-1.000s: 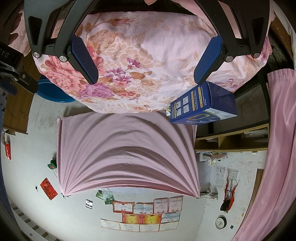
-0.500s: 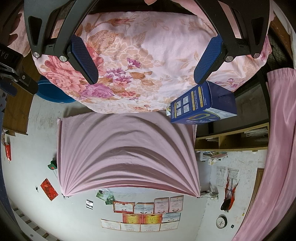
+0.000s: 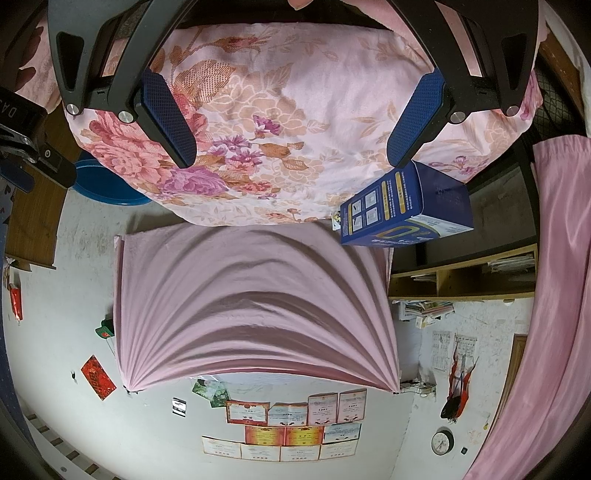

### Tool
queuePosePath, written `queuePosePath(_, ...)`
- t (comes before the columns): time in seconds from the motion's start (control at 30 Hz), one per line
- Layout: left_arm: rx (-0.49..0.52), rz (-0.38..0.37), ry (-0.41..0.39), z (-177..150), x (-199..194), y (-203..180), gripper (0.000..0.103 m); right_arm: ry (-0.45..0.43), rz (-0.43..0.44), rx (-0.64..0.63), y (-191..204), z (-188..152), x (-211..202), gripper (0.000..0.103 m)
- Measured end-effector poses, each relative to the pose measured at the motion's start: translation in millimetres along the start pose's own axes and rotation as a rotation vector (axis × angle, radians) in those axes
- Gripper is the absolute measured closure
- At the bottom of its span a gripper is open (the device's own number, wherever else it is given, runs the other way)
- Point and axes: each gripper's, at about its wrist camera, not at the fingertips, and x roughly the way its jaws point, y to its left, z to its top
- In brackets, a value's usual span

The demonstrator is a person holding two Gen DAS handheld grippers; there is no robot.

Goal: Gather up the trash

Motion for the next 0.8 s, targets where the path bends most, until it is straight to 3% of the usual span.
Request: queuePosePath(0.8,0.002,0.003,0.002,0.1,1.3,1.9,0.002,0.000,0.000,0.000,0.6,0.1,-0.1,0.000)
